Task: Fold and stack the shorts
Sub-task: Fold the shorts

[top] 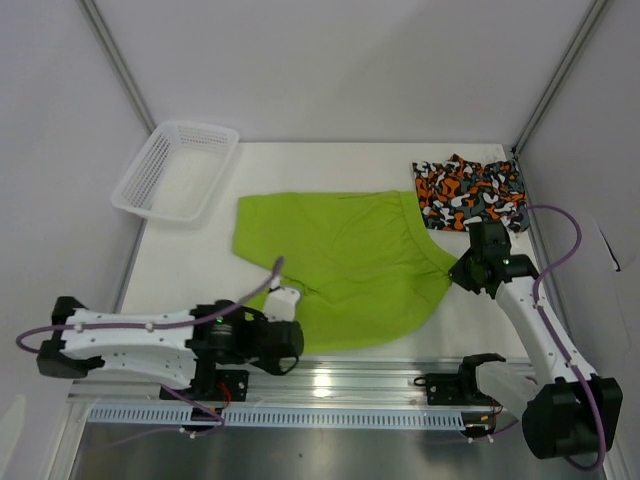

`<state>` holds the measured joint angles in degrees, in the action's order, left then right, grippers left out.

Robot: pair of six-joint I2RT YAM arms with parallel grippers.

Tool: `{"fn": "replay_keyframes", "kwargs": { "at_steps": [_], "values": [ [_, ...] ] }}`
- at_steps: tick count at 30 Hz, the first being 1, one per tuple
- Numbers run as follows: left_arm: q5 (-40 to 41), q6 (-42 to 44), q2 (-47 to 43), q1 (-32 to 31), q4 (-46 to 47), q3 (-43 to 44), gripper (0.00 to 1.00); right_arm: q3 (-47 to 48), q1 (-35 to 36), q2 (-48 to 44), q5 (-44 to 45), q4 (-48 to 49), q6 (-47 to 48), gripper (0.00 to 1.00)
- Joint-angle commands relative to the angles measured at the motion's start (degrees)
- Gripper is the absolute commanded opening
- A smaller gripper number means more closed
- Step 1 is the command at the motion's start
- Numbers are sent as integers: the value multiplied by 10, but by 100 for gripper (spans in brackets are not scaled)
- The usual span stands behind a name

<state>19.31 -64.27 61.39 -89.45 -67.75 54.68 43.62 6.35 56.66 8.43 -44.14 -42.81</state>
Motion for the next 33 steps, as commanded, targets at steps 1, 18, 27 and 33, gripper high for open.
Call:
{"fn": "replay_keyframes", "kwargs": {
  "at_steps": [1, 18, 27, 33],
  "values": [
    [23, 26, -57, 64, -94, 32, 0, 67, -3, 41, 11, -37, 7, 0],
    [-2, 385, -10, 510, -50, 194, 0, 317, 16, 212, -10, -70, -71, 0],
    [-17, 459, 87, 654, -24, 302, 0, 406, 25, 323, -23, -39, -113, 0],
    [-26, 463, 152, 713, 2, 329, 0, 467, 25, 377, -14, -33, -120, 0]
  ]
}}
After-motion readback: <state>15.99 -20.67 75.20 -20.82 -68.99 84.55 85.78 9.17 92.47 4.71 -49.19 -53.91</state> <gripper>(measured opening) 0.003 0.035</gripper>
